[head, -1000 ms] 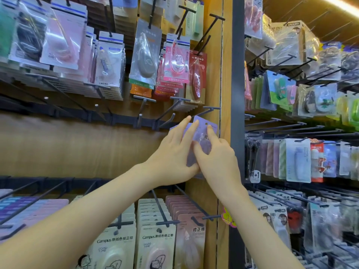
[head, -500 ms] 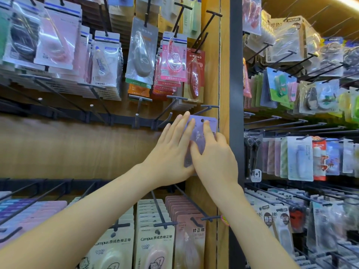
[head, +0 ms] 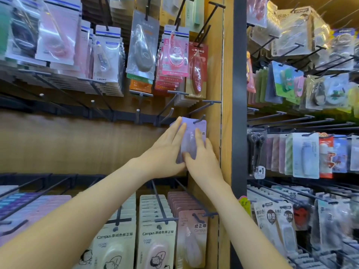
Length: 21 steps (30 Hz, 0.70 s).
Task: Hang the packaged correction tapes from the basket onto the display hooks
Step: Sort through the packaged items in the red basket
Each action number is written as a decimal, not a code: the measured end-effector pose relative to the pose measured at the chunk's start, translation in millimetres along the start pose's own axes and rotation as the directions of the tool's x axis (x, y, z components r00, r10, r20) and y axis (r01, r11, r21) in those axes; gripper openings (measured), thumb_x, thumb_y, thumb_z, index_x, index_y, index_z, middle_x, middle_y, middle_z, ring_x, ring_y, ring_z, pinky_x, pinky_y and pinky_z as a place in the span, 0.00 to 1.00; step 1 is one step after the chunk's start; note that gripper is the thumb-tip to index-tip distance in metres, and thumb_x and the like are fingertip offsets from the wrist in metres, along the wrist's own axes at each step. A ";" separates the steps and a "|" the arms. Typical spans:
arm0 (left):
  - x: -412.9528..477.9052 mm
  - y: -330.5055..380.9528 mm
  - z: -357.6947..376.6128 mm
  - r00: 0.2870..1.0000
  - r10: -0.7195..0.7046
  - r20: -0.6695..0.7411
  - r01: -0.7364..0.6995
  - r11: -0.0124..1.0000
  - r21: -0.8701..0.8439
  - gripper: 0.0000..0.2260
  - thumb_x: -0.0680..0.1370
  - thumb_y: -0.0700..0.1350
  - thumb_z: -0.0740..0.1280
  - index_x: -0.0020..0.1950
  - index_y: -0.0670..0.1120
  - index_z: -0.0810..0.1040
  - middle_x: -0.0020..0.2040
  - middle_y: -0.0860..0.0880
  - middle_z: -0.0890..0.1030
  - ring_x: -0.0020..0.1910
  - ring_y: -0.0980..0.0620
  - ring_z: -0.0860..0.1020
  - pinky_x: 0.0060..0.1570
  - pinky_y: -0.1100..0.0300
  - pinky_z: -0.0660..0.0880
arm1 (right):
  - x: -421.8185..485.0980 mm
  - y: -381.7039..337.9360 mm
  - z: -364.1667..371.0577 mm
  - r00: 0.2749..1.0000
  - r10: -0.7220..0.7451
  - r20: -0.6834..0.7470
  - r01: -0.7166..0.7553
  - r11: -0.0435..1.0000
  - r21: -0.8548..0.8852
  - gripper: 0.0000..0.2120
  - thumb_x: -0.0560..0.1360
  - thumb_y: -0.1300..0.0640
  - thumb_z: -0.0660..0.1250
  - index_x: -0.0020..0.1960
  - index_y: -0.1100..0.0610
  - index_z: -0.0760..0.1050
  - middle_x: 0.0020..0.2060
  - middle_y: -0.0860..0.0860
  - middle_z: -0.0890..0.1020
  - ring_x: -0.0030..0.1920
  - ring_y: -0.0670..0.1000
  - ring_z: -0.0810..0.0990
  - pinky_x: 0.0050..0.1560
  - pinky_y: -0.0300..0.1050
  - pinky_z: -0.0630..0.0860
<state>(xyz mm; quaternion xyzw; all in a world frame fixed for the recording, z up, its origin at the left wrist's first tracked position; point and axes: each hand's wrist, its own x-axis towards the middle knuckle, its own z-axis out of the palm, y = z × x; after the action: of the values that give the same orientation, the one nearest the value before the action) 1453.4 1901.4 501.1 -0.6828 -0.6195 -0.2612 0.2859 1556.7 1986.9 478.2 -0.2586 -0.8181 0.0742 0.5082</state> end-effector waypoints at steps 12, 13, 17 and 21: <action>-201.0 1.0 -57.2 0.943 -0.125 -0.308 0.150 0.987 0.060 0.24 0.78 0.51 0.60 0.73 0.45 0.66 0.73 0.49 0.66 0.71 0.54 0.64 0.68 0.68 0.59 | -129.1 -117.9 19.5 0.922 -0.346 -0.172 0.381 0.888 0.257 0.26 0.77 0.54 0.62 0.73 0.56 0.64 0.68 0.52 0.70 0.70 0.49 0.66 0.70 0.43 0.63; -231.3 -4.5 -63.7 0.936 -0.153 -0.317 0.181 0.982 0.060 0.23 0.78 0.50 0.59 0.71 0.43 0.68 0.70 0.47 0.69 0.69 0.54 0.67 0.67 0.67 0.61 | -147.4 -137.1 29.1 0.912 -0.377 -0.163 0.409 0.865 0.291 0.24 0.76 0.54 0.62 0.72 0.57 0.66 0.65 0.52 0.72 0.67 0.49 0.69 0.67 0.39 0.64; -372.2 -33.0 -89.5 0.859 -0.417 -0.299 0.434 0.901 -0.011 0.17 0.78 0.46 0.63 0.65 0.42 0.72 0.60 0.48 0.76 0.59 0.54 0.73 0.58 0.71 0.65 | -223.6 -222.5 94.2 0.883 -0.470 0.022 0.408 0.788 0.462 0.22 0.76 0.55 0.62 0.67 0.61 0.70 0.59 0.55 0.77 0.61 0.53 0.74 0.60 0.39 0.66; -534.6 -58.8 -121.7 0.494 -0.860 -0.125 0.848 0.509 -0.148 0.16 0.76 0.47 0.66 0.61 0.43 0.75 0.54 0.50 0.79 0.53 0.52 0.77 0.51 0.64 0.69 | -318.0 -301.6 181.6 0.780 -0.536 0.323 0.284 0.763 0.581 0.19 0.76 0.54 0.62 0.65 0.60 0.73 0.56 0.55 0.78 0.58 0.56 0.76 0.57 0.43 0.68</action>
<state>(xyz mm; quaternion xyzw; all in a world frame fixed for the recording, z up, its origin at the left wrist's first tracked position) 1343.3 1446.1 210.3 -0.2692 -0.8378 -0.4502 0.1516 1405.0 1596.1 256.0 0.1004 -0.9046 0.2274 0.3463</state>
